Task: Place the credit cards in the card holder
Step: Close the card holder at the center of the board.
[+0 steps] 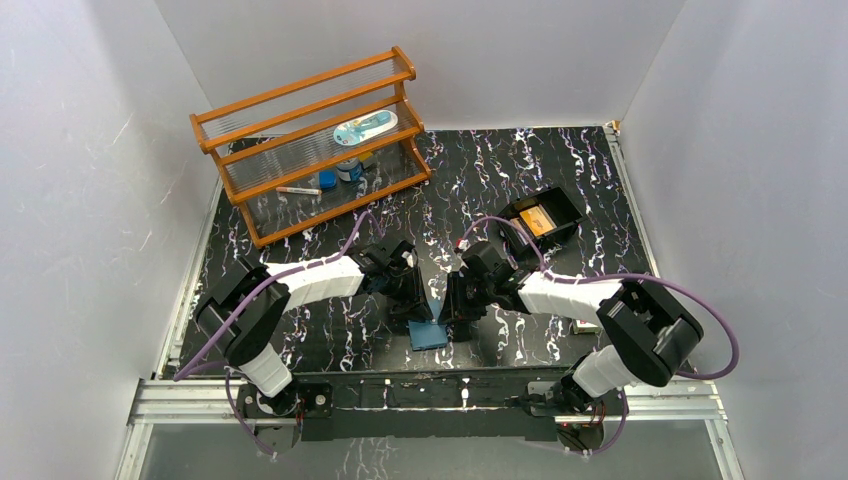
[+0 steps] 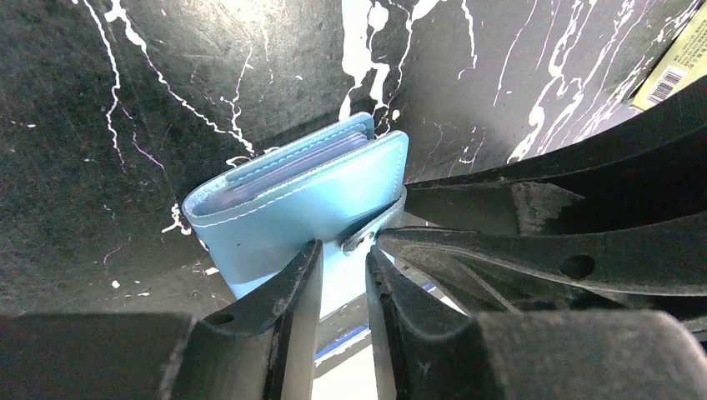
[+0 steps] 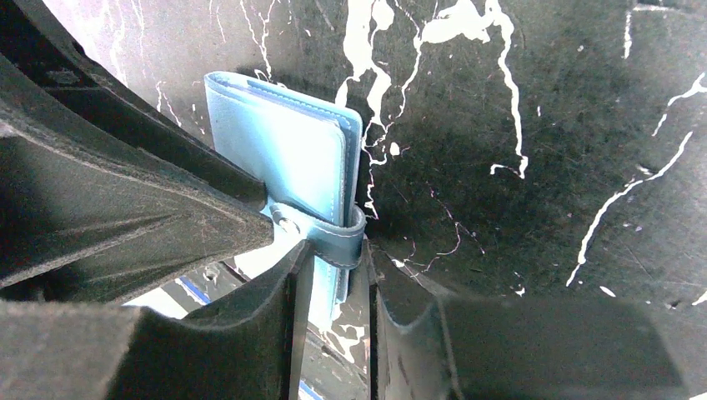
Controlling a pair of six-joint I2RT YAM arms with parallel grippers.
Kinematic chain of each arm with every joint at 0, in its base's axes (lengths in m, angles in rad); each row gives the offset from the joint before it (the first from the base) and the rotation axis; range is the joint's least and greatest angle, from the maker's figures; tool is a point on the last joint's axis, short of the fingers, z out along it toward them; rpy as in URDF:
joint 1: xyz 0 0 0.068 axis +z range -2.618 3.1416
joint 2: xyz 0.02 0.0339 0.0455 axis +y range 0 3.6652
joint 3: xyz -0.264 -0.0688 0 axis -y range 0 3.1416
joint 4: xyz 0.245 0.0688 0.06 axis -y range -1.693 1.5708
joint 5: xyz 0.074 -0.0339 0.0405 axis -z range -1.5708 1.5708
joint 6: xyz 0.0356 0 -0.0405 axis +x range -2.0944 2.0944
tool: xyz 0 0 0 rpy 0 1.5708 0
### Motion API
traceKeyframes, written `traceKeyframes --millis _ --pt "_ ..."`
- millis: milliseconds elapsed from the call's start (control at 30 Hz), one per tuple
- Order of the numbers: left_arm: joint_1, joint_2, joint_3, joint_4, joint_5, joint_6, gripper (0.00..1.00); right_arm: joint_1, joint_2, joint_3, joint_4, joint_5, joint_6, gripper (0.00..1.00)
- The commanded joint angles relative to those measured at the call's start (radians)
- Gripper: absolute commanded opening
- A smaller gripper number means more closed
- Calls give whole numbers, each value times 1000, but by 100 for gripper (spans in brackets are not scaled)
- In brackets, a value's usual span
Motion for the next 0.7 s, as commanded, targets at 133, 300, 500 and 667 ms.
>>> traceKeyframes --millis 133,300,500,667 --pt "-4 19 -17 -15 -3 18 24 3 -56 25 4 34 10 37" --pt "-4 16 -19 -17 -3 18 24 3 -57 32 -8 53 7 39" --pt "-3 17 -19 -18 -5 18 24 3 -40 42 -5 59 2 35" --pt "-3 12 -16 -16 -5 15 24 3 -28 38 24 38 -10 29"
